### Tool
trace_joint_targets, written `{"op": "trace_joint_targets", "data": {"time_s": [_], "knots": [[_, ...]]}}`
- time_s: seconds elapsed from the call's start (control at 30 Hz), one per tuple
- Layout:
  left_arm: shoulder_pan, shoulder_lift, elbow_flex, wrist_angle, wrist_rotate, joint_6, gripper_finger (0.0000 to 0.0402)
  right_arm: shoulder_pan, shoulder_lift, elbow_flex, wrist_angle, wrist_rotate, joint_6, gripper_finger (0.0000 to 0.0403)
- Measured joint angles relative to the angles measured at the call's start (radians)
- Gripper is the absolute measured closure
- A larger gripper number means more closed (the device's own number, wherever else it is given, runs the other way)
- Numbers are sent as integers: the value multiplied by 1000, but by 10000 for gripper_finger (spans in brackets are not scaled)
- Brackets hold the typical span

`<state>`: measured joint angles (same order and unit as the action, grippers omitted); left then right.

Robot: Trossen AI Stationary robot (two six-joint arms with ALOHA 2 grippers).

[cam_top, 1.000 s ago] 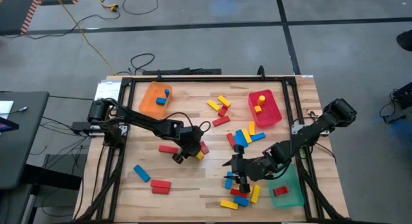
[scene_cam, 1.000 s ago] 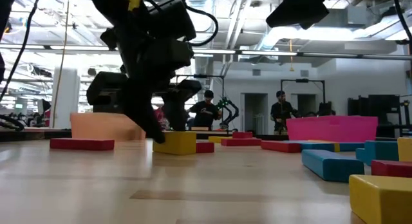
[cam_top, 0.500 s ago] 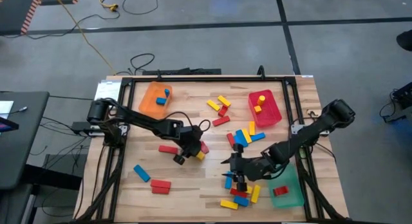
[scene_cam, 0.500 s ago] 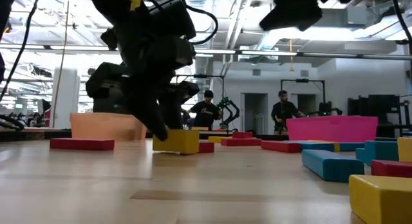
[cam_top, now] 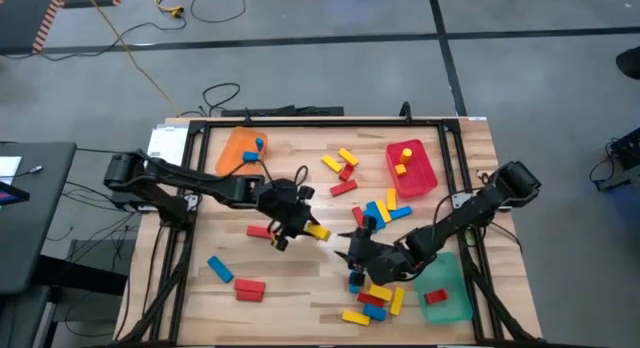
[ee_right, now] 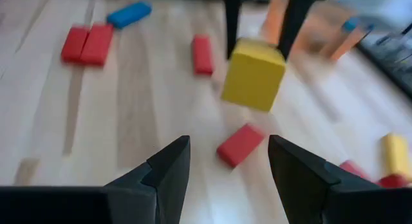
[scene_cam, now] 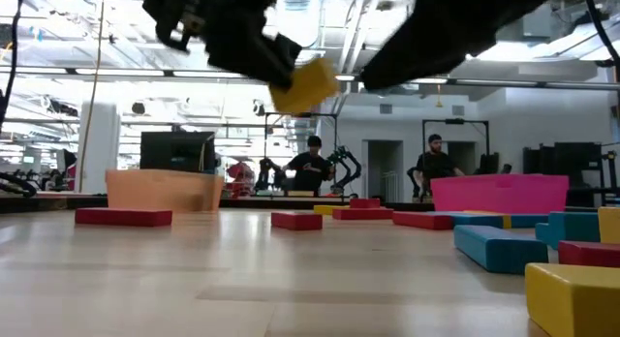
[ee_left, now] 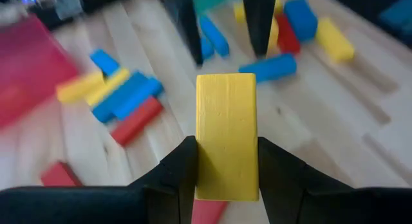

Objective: Sort blocks
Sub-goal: Put the yellow rectangle block into the red bin

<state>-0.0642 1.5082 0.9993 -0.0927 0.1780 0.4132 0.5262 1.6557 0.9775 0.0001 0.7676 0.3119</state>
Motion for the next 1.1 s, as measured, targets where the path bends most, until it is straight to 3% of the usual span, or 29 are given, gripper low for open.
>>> {"op": "trace_joint_targets", "data": {"time_s": [0.23, 0.67, 1.1], "knots": [[-2, -26, 0, 57, 0, -9, 279, -13, -7, 0, 121, 116, -106, 177], [-5, -26, 0, 123, -2, -8, 279, -59, -8, 0, 244, 52, -182, 180], [-4, -26, -1, 128, -17, -9, 279, -64, -8, 0, 272, 81, -195, 274]]}}
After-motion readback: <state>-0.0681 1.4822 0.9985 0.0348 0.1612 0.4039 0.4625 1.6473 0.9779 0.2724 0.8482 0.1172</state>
